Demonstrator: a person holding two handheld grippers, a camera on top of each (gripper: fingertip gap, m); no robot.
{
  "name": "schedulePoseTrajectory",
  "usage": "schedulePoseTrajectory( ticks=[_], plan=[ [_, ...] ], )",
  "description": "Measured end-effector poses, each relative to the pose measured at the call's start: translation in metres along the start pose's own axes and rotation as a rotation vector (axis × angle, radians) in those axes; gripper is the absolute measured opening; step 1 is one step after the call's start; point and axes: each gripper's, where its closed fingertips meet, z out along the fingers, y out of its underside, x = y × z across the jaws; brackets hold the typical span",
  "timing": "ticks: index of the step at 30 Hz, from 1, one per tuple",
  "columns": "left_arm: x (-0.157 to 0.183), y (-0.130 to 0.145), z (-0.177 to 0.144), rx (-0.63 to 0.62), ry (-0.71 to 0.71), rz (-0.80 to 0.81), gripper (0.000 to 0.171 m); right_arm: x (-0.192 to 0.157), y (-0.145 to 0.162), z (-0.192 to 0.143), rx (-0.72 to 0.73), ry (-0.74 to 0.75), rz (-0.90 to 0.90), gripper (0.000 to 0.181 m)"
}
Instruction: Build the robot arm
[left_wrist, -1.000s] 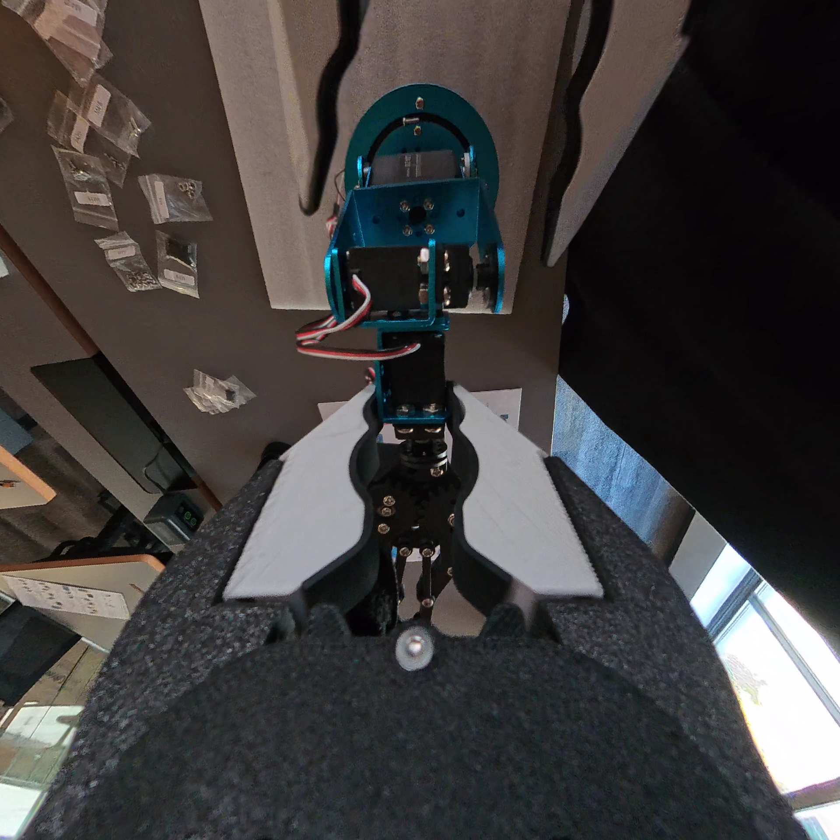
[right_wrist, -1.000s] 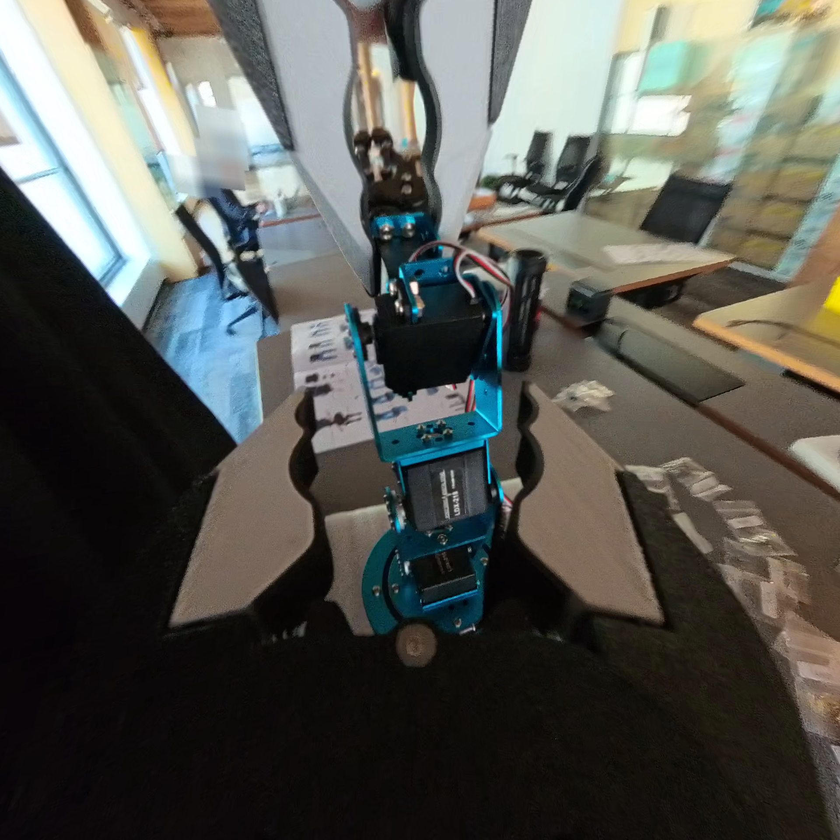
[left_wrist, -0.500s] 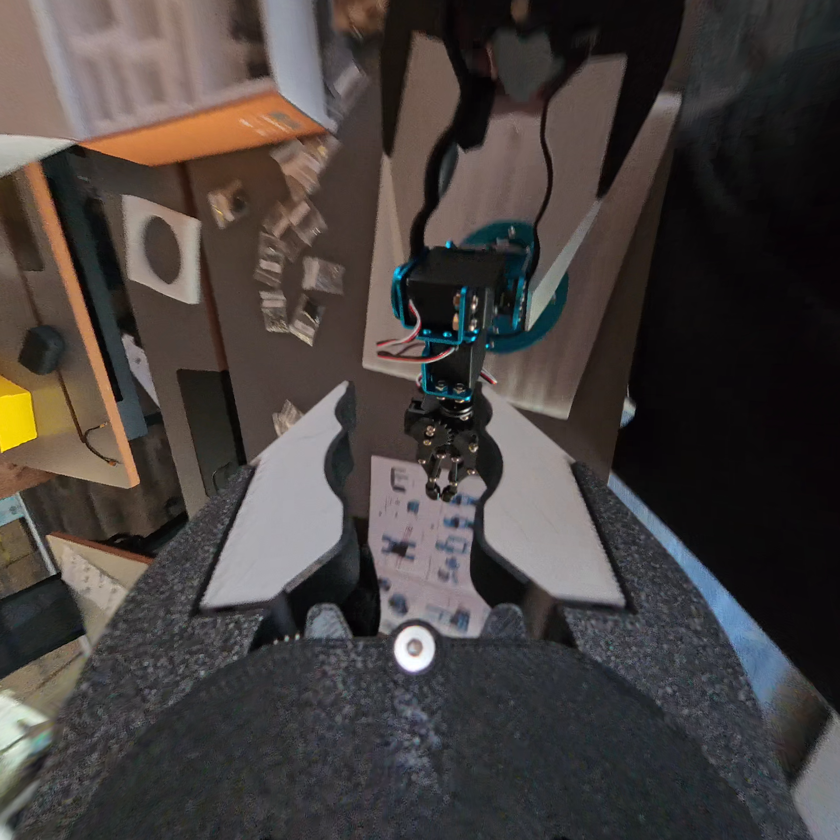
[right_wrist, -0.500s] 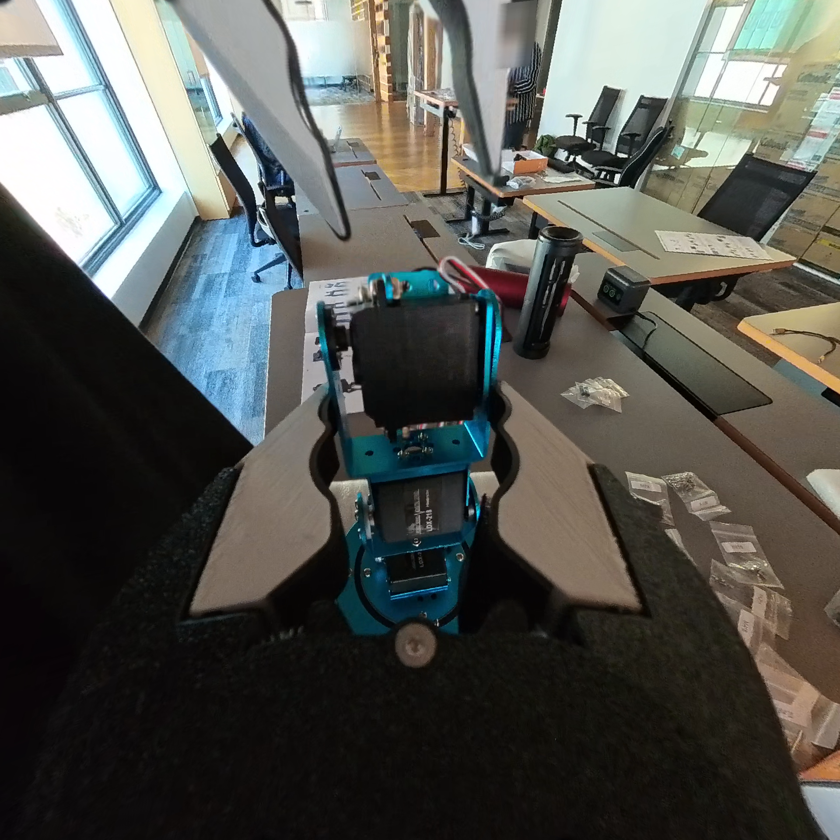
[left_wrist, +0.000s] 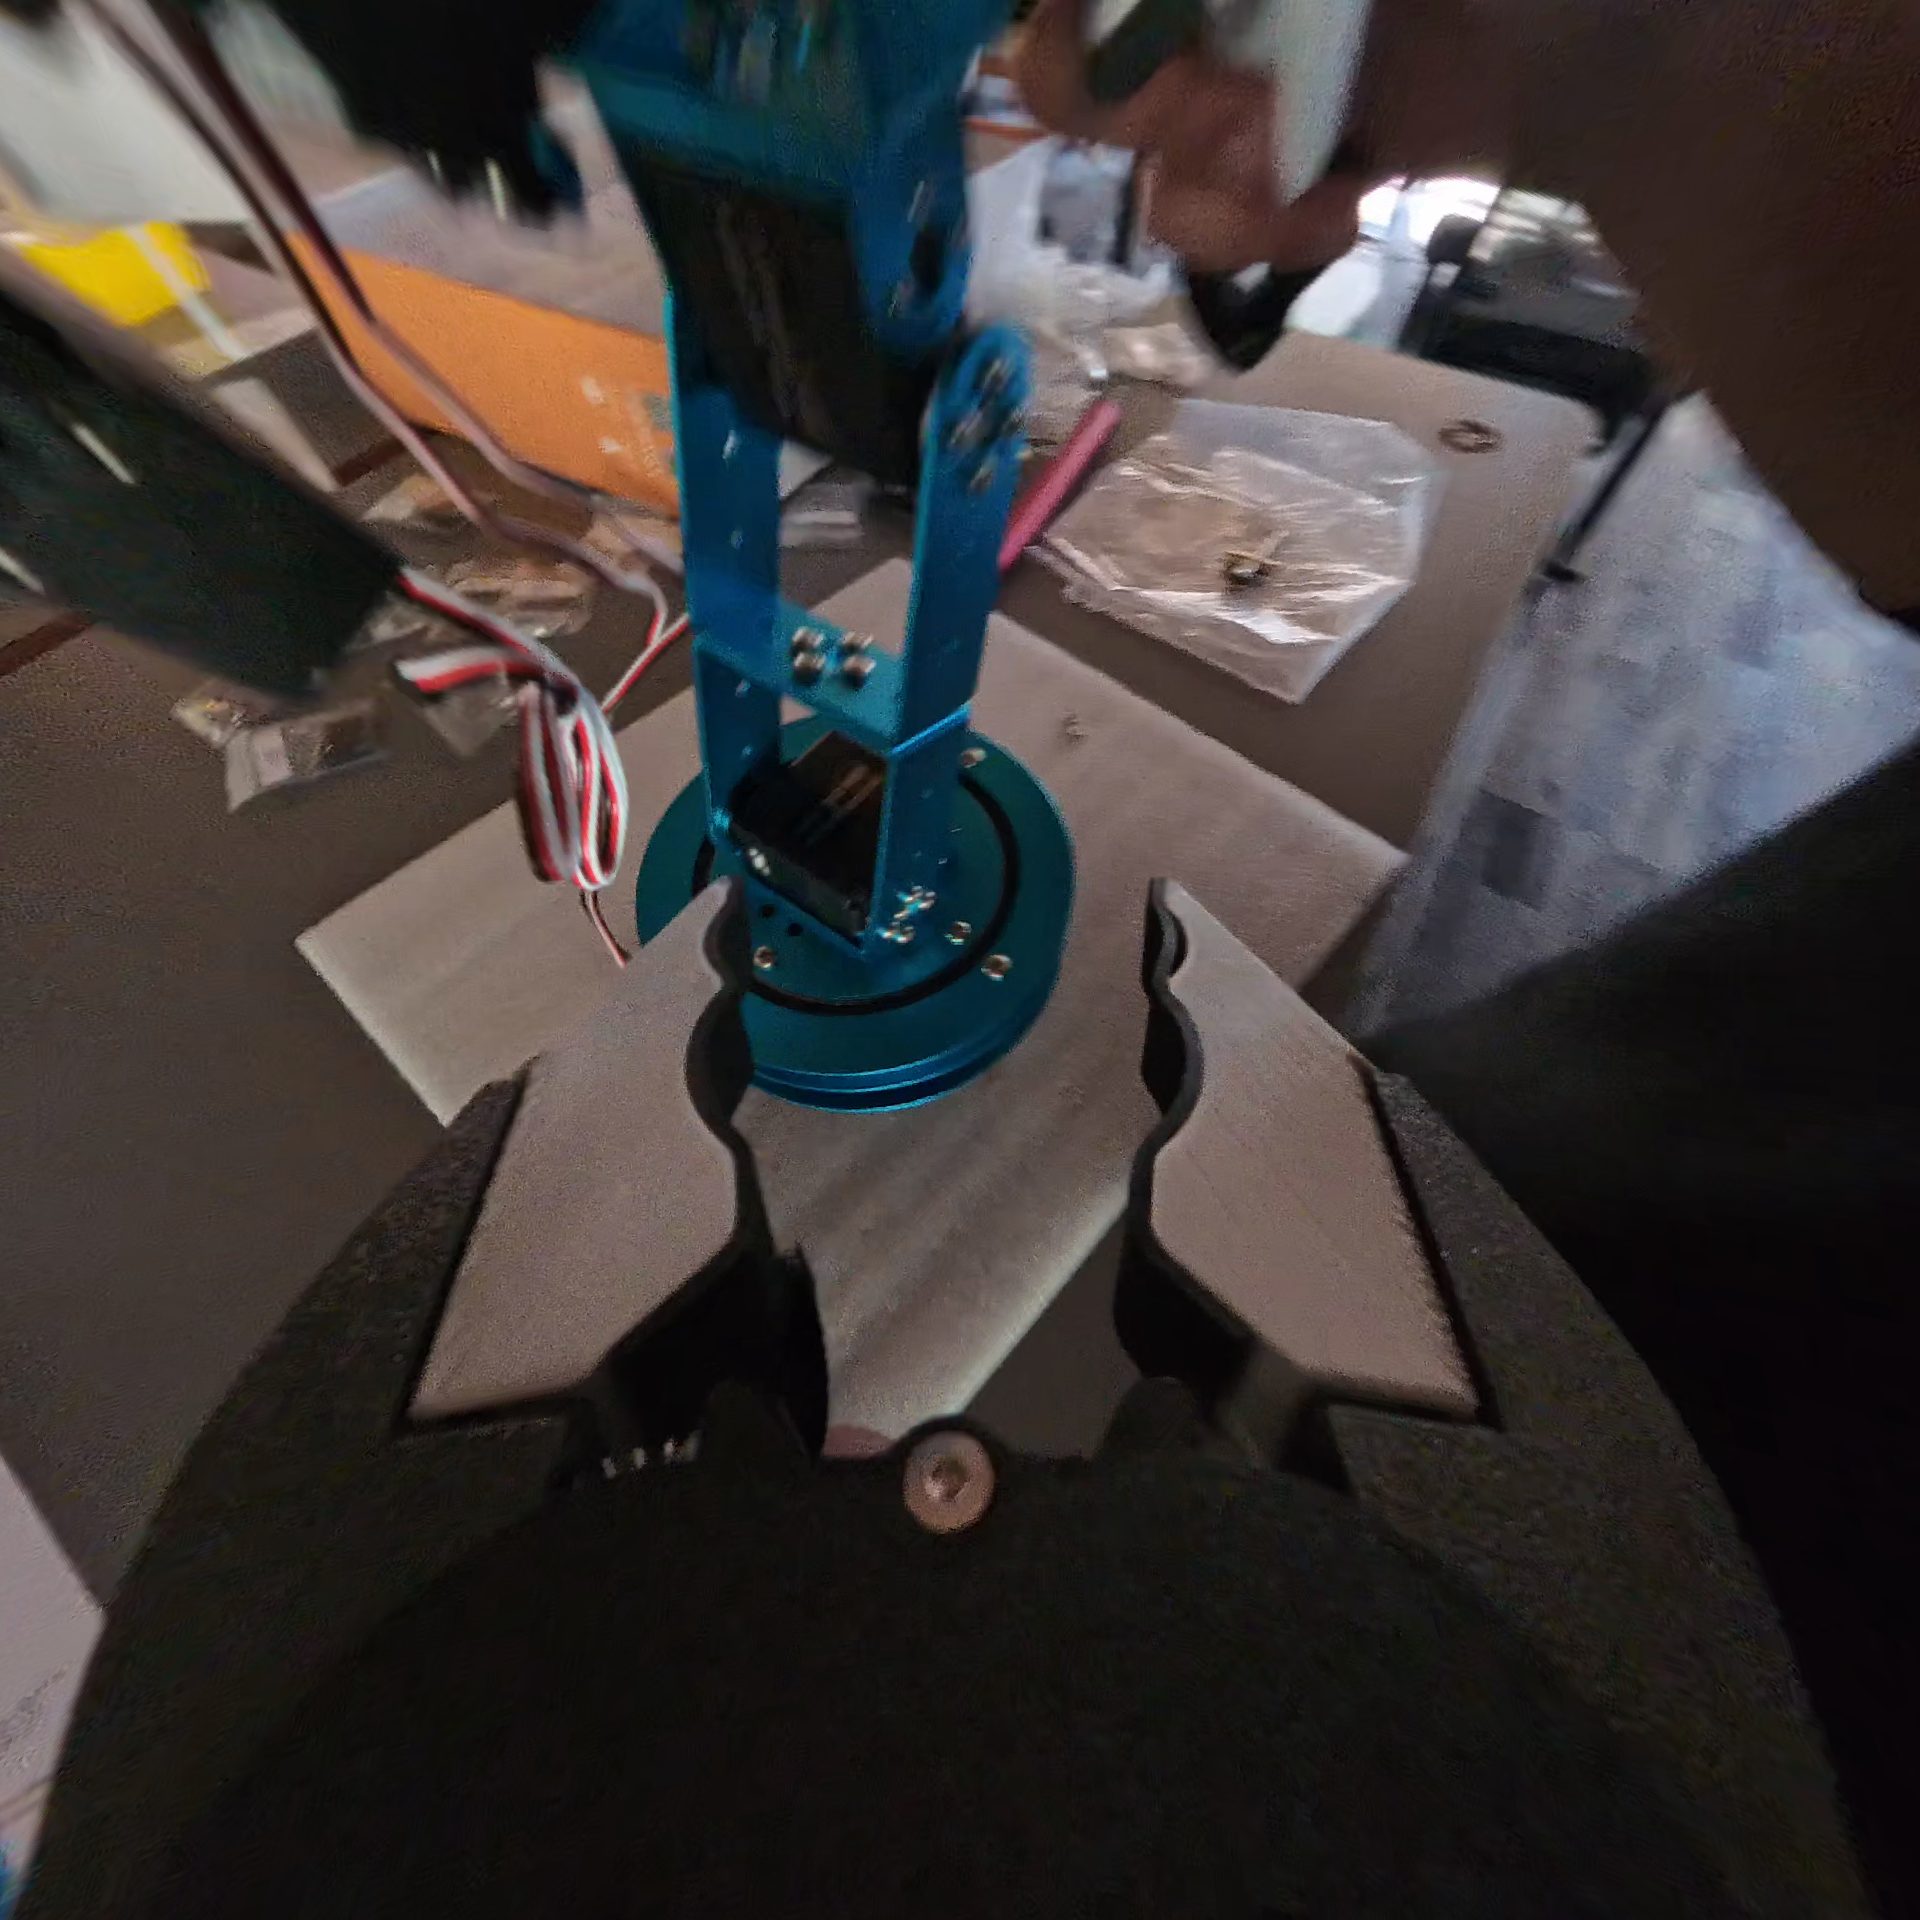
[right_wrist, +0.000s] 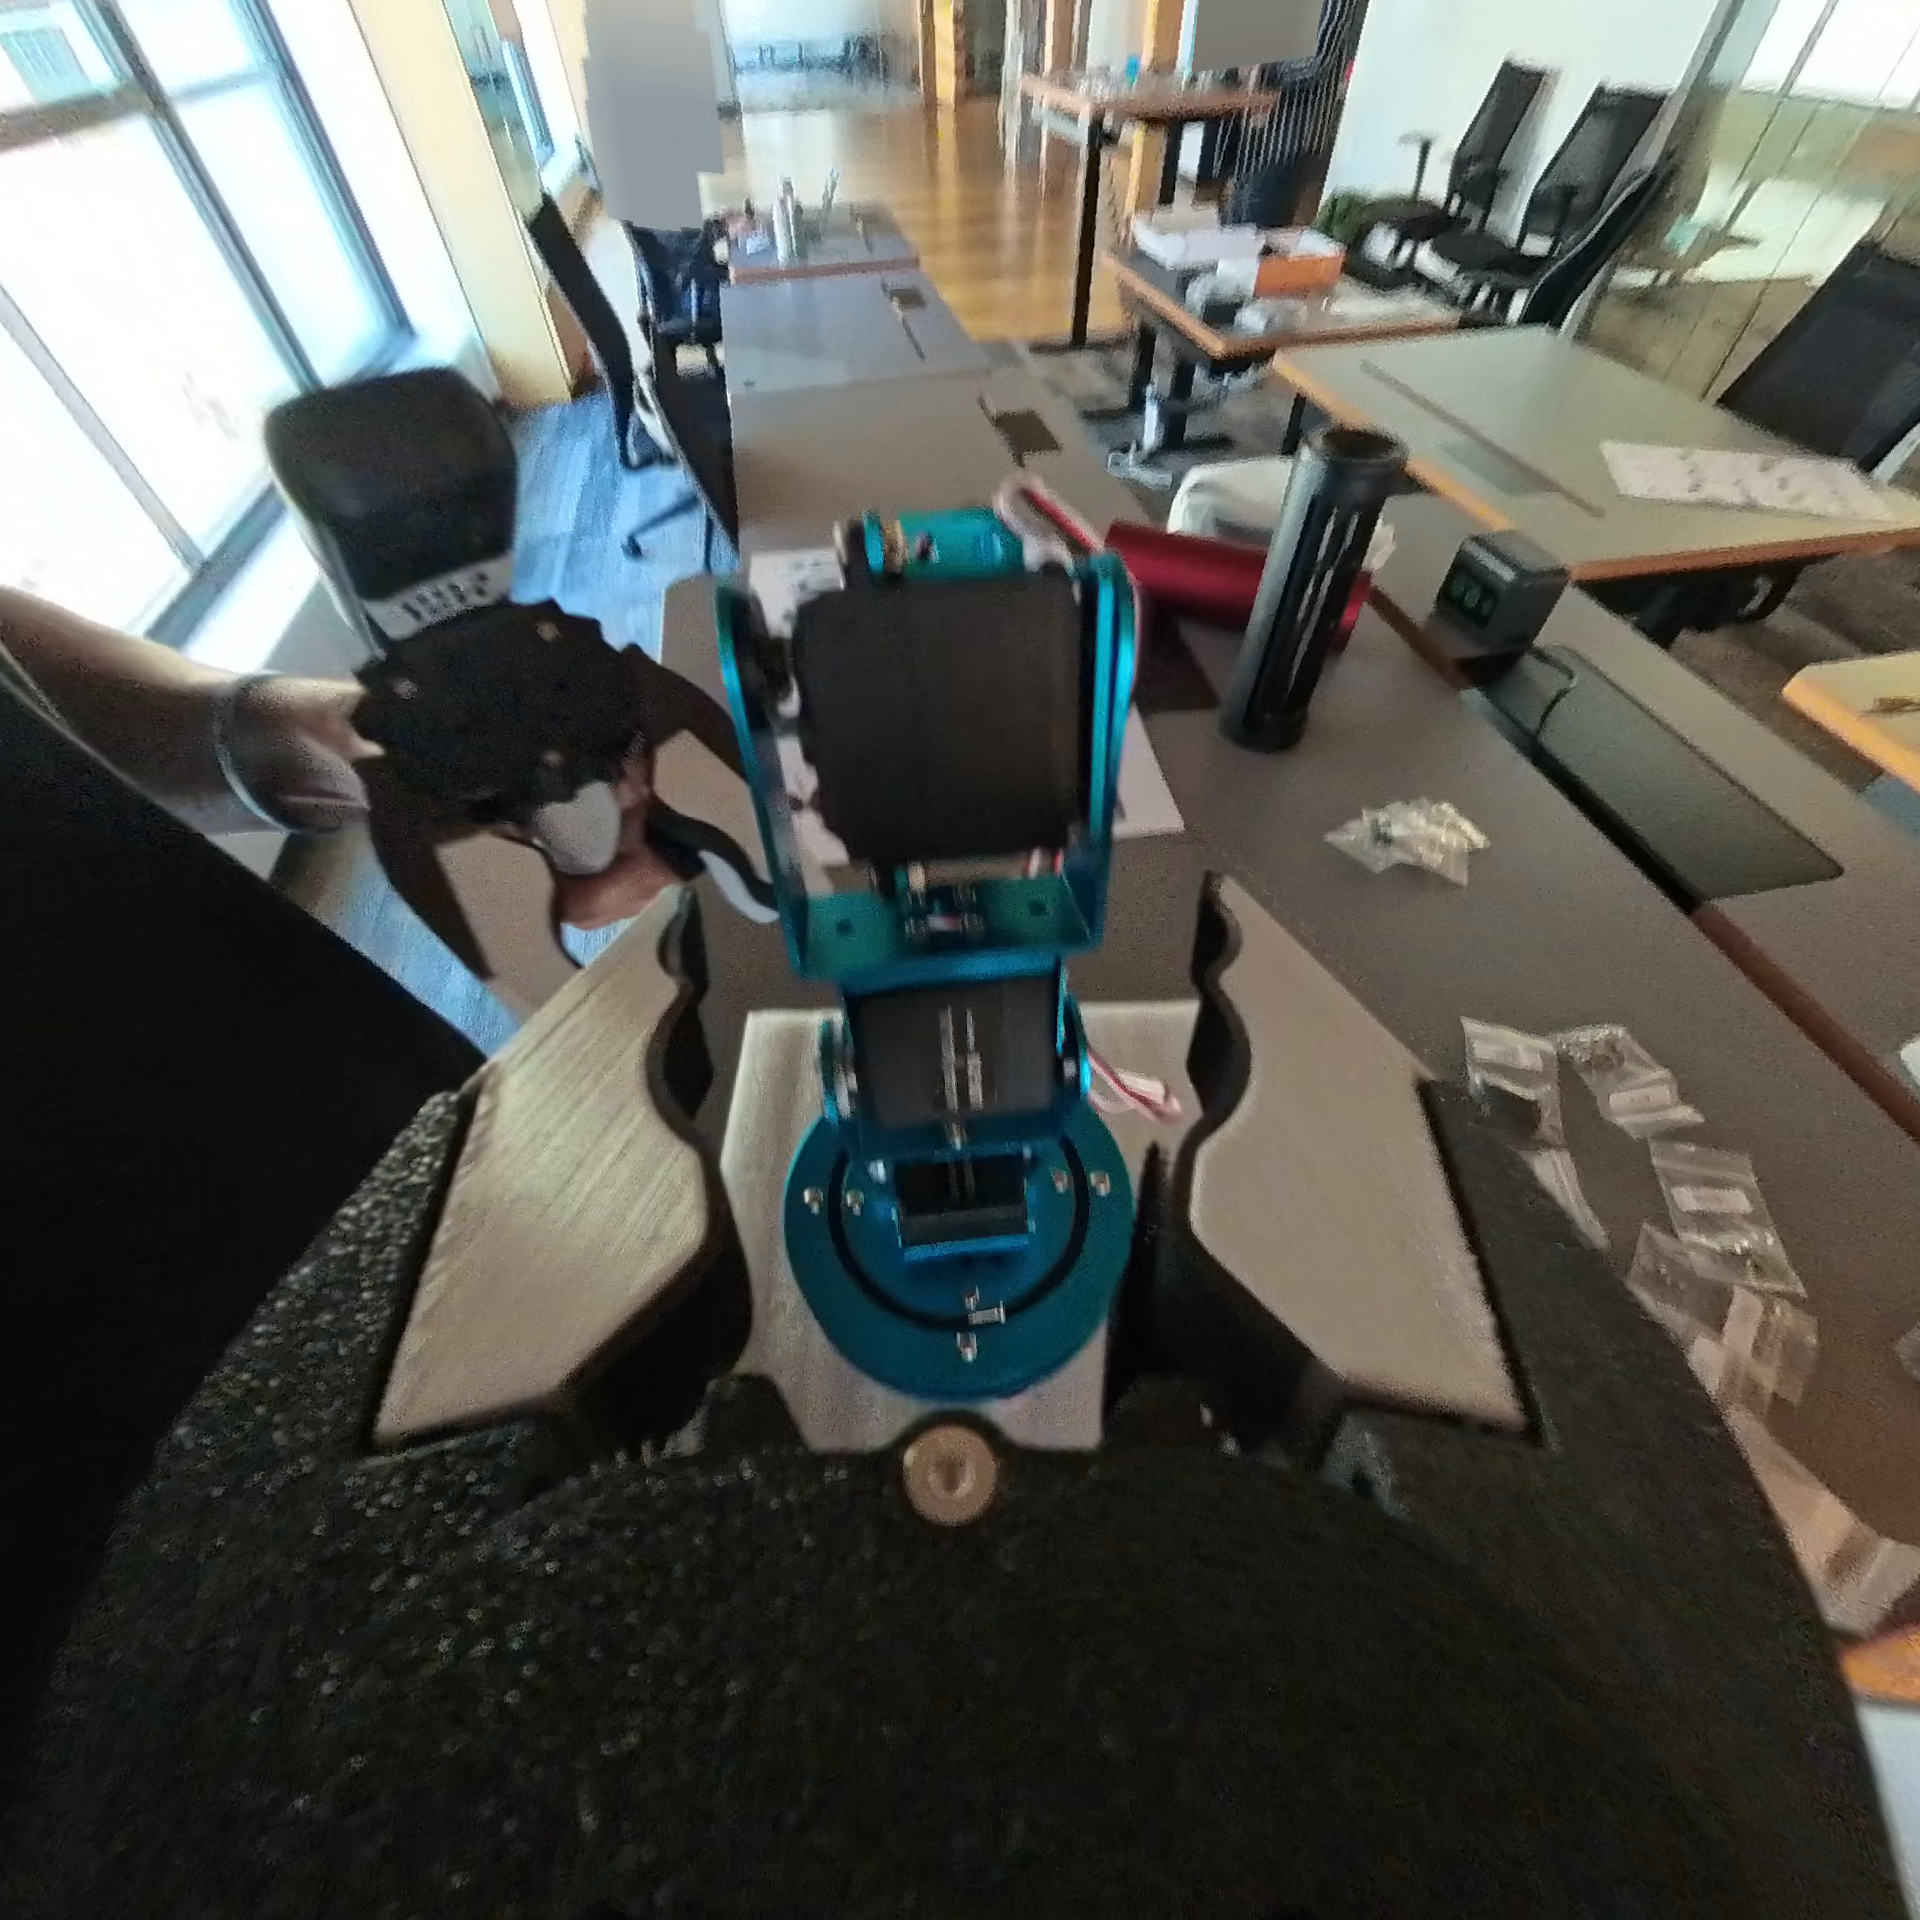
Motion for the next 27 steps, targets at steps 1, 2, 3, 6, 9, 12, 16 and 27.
schedulePoseTrajectory(
  ticks=[1, 2, 3, 6, 9, 12, 16, 27],
  plan=[
    [-0.005, 0.009, 0.013, 0.015, -0.035, -0.01, 0.081, 0.003, 0.008, -0.003, -0.034, 0.009, -0.008, 0.094],
    [-0.008, 0.014, 0.025, 0.03, -0.06, -0.017, 0.088, 0.008, 0.018, -0.004, -0.067, 0.024, -0.025, 0.094],
    [-0.012, 0.017, 0.035, 0.041, -0.087, -0.021, 0.095, 0.012, 0.029, -0.004, -0.103, 0.035, -0.036, 0.094],
    [-0.016, 0.014, 0.053, 0.066, -0.134, 0.016, 0.103, 0.004, 0.045, 0.004, -0.166, -0.055, -0.024, 0.083],
    [-0.018, 0.023, 0.069, 0.0, -0.138, 0.051, 0.099, -0.002, 0.047, 0.016, -0.185, -0.123, -0.029, 0.066],
    [-0.02, 0.028, 0.076, -0.001, -0.136, 0.02, 0.101, -0.002, 0.045, 0.02, -0.221, -0.135, -0.029, 0.065],
    [-0.017, 0.032, 0.078, -0.03, -0.141, 0.049, 0.101, -0.005, 0.045, 0.024, -0.241, -0.15, -0.009, 0.064],
    [-0.021, 0.052, 0.084, -0.149, -0.272, 0.289, 0.104, -0.006, 0.033, 0.054, -0.278, -0.177, 0.013, 0.065]
  ],
)
